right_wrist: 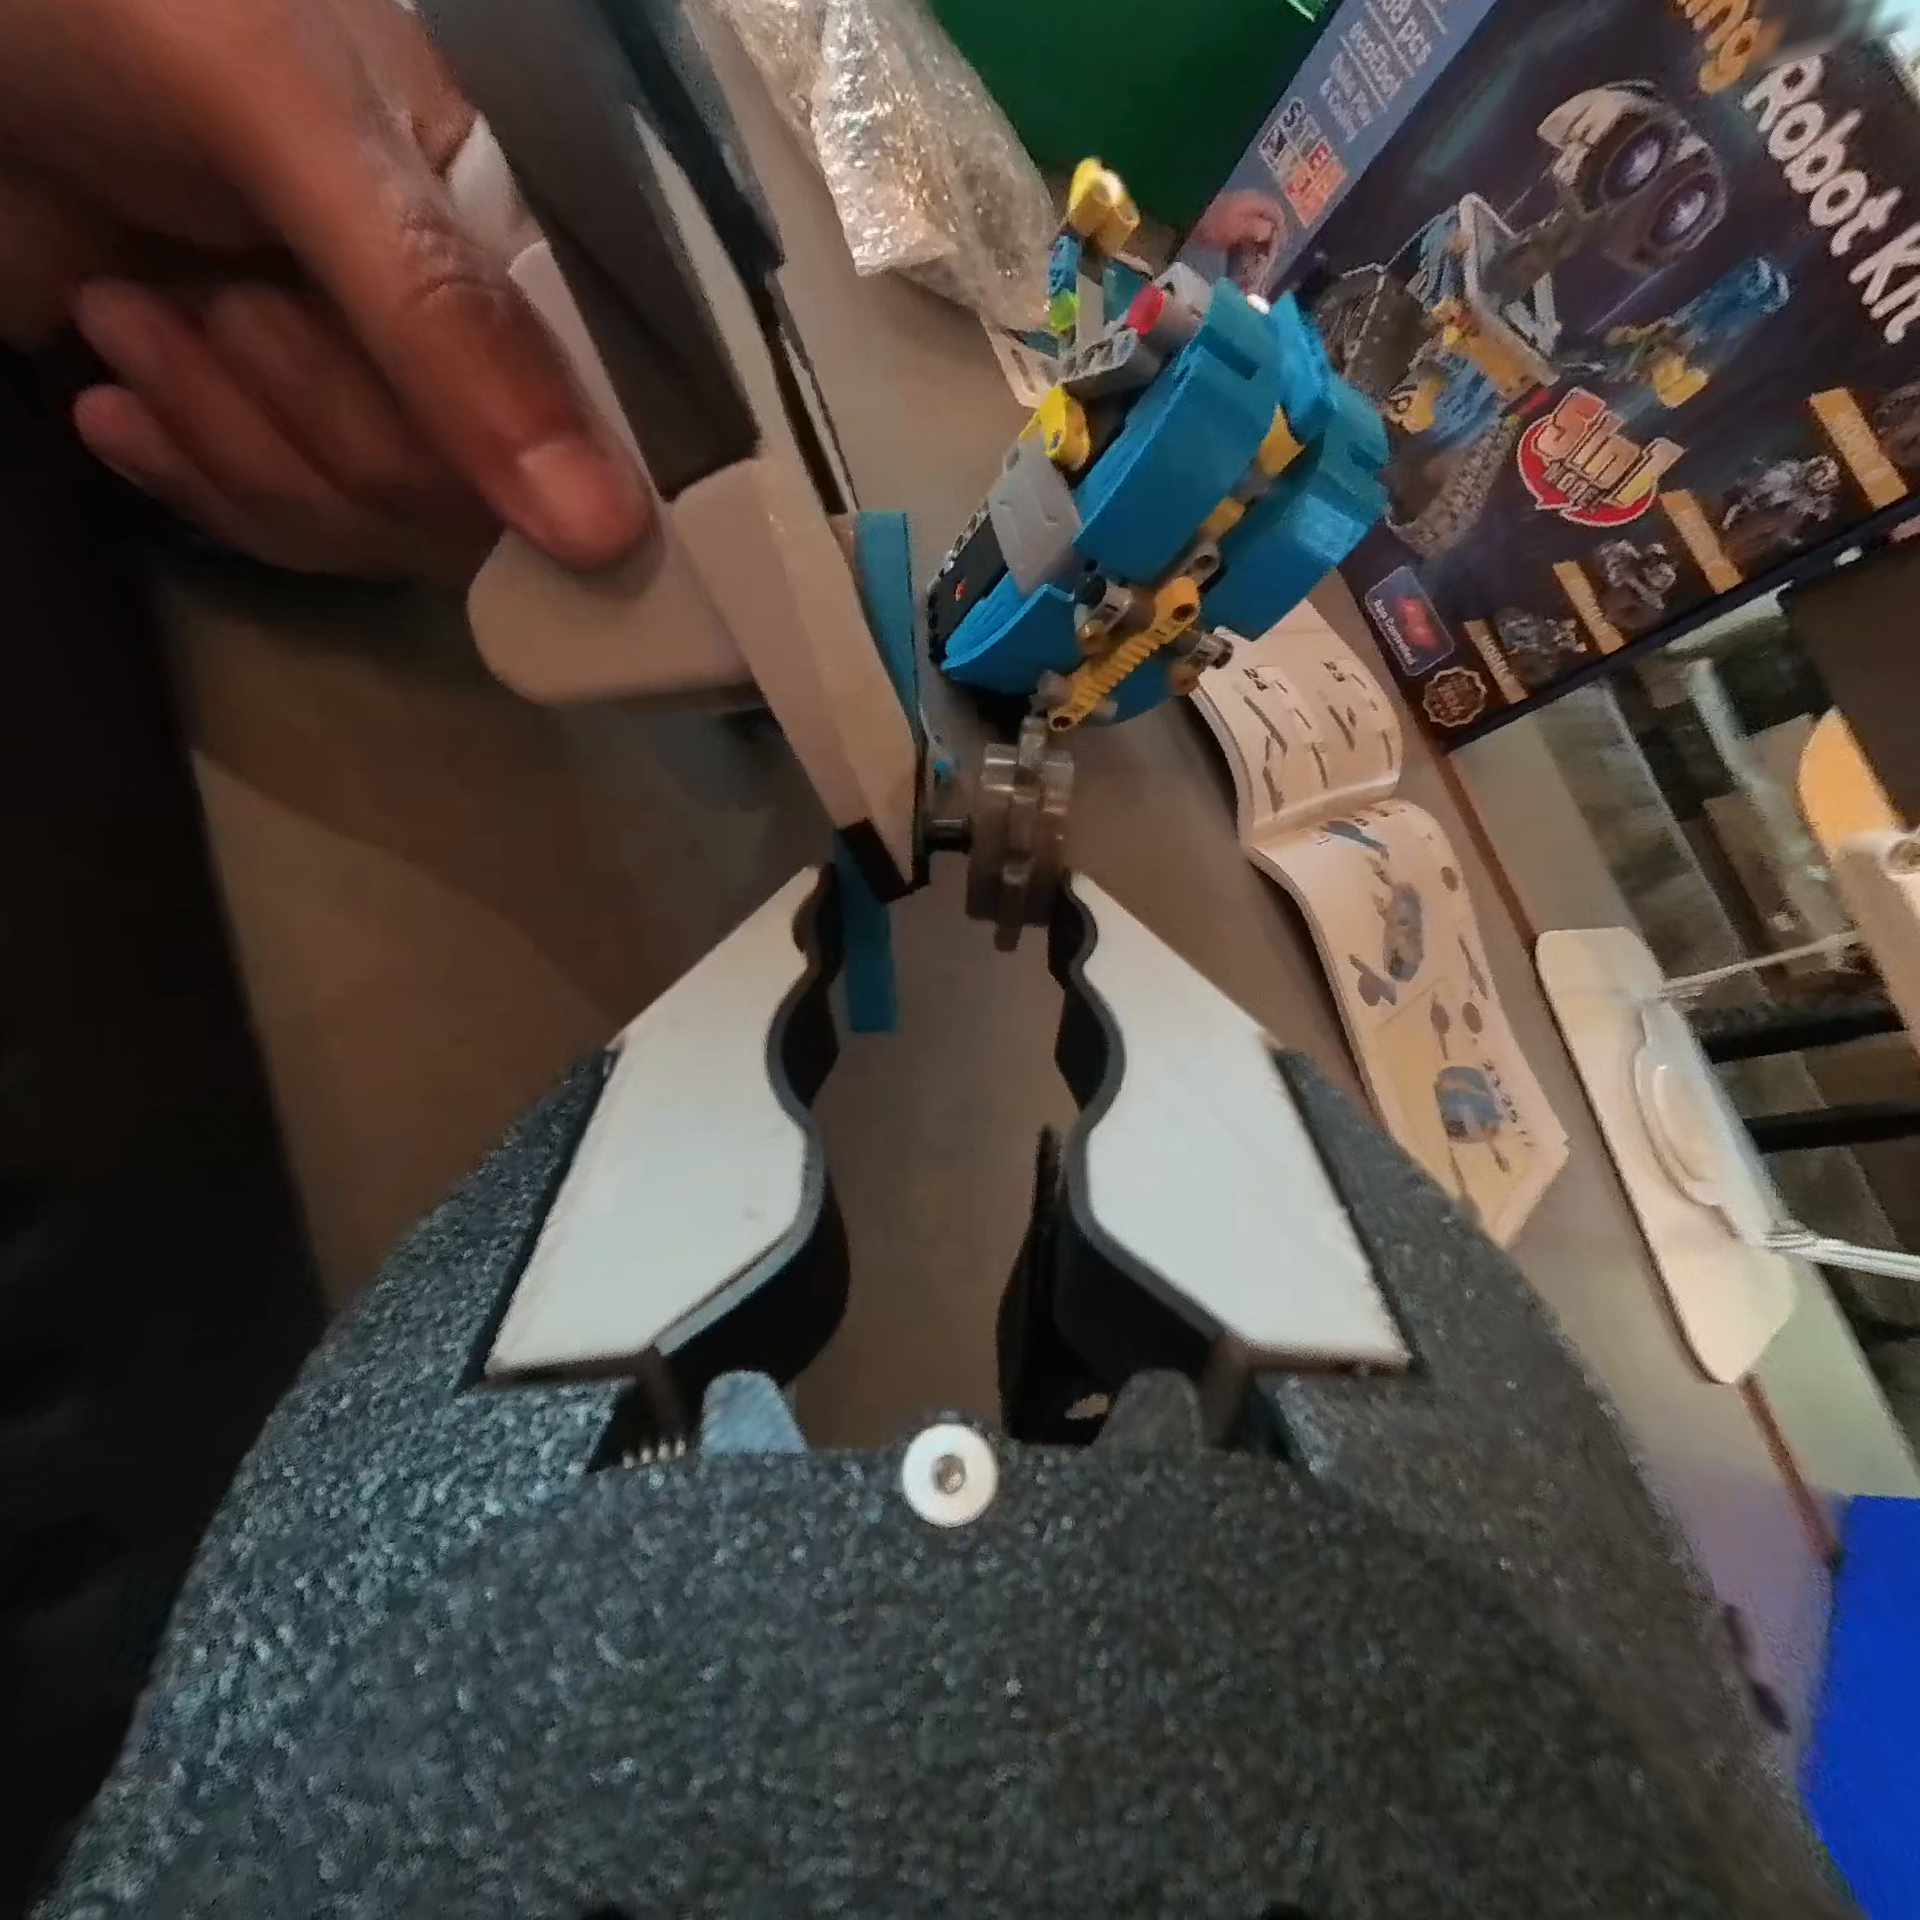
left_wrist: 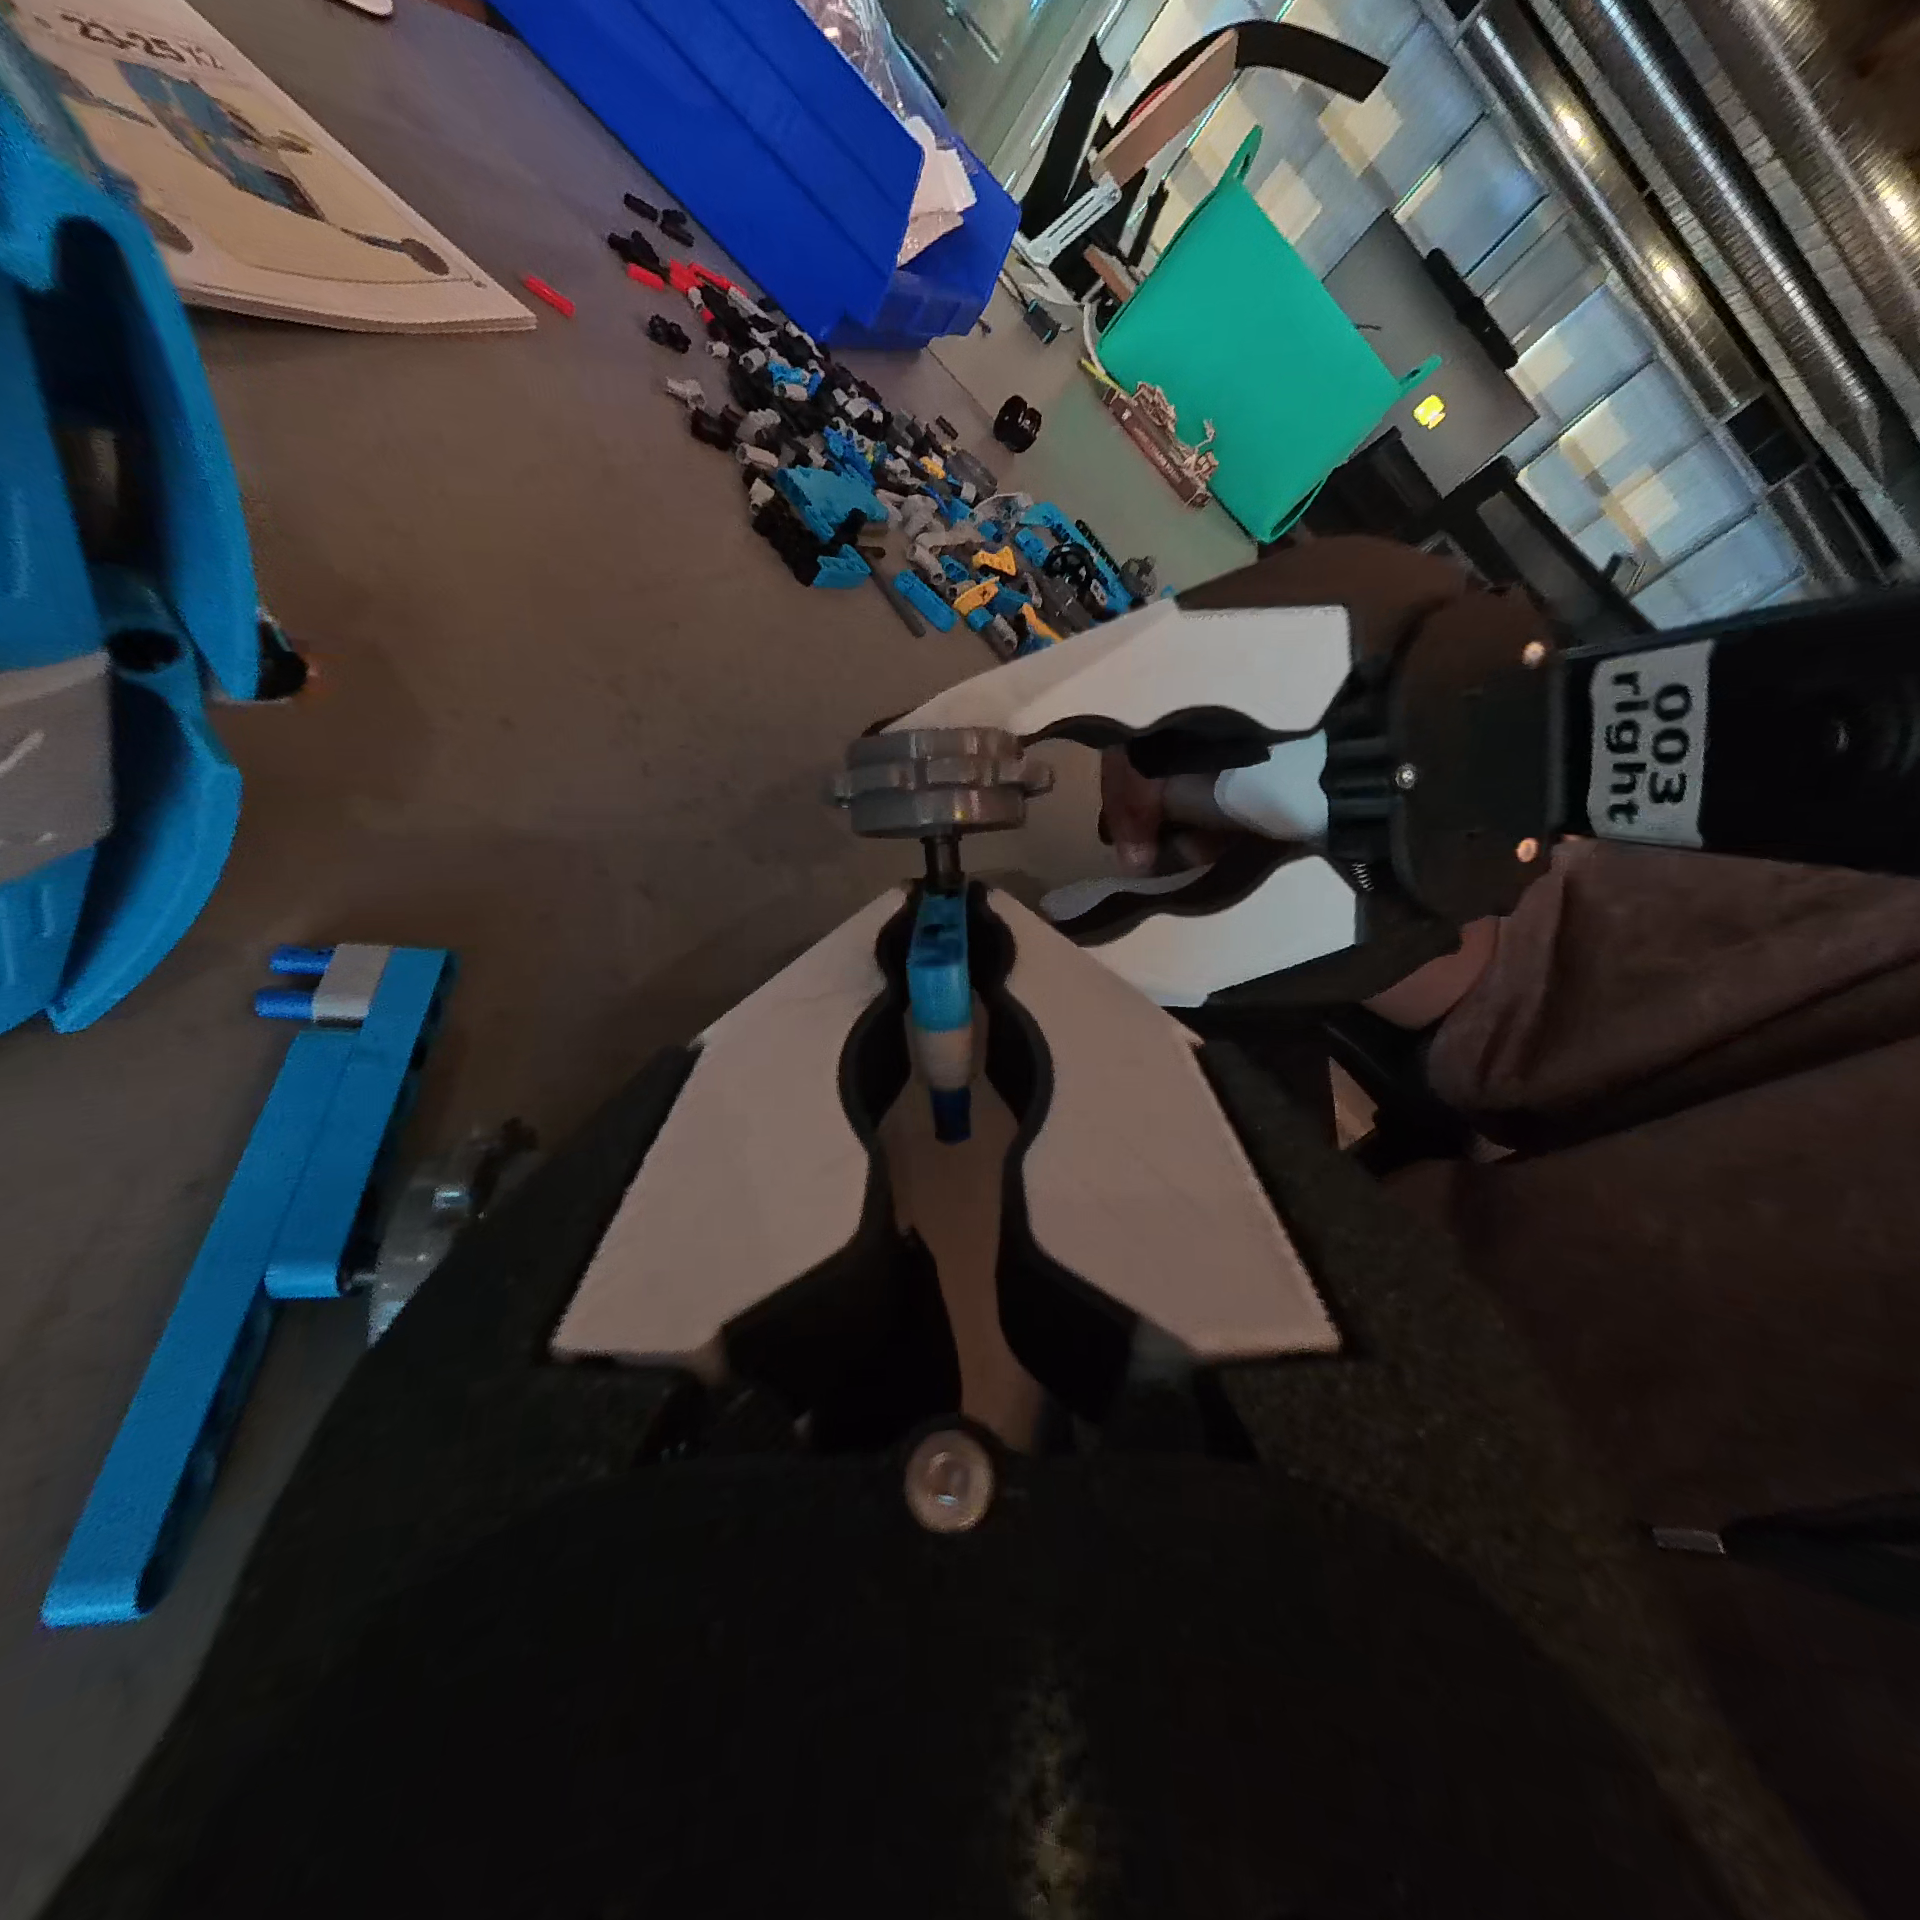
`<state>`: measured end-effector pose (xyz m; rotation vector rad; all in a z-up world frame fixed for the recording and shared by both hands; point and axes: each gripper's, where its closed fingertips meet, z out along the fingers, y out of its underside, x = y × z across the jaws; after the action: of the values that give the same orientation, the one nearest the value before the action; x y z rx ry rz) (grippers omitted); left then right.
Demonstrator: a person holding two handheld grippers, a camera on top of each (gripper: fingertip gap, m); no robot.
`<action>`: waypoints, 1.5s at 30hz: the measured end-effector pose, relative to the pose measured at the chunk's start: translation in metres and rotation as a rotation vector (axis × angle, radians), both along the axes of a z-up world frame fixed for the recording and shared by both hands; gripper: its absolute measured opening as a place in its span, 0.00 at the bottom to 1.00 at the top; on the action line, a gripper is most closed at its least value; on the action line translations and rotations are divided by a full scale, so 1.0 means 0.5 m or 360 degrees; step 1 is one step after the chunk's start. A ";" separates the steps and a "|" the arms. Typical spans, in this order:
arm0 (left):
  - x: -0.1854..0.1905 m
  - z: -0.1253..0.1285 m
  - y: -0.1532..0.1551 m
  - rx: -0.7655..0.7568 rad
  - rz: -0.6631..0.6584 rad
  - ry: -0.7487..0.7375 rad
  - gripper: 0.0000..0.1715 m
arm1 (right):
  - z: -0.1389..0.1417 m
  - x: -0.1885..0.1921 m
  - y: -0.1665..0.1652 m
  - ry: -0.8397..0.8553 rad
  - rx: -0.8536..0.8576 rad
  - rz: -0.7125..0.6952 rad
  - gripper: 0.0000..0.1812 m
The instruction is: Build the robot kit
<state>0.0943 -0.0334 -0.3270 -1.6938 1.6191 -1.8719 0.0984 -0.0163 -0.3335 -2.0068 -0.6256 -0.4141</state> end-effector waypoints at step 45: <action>-0.080 0.078 -0.104 0.0715 -0.0252 -0.0699 0.26 | 0.050 -0.116 -0.114 0.1020 -0.0199 0.0805 0.23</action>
<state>0.0545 -0.0854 -0.2882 -0.9265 1.8325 -1.6213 0.0406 -0.0735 -0.3085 -1.8587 -0.7170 0.5631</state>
